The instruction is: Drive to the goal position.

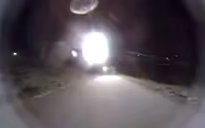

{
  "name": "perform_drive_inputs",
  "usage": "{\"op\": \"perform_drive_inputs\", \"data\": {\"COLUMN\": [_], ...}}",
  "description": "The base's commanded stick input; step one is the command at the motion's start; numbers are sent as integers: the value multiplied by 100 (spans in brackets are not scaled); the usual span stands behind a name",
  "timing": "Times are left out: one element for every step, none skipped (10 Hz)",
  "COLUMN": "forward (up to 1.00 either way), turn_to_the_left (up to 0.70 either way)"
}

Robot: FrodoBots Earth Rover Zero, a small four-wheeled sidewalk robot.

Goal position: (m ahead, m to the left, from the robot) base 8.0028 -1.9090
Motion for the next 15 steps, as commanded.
{"op": "perform_drive_inputs", "data": {"forward": [100,100,100,100,100,100,100,100,100,100,100,100,100,100,100], "turn_to_the_left": [0,0,0,0,0,0,0,0,0,0,7,25,39,40,40]}}
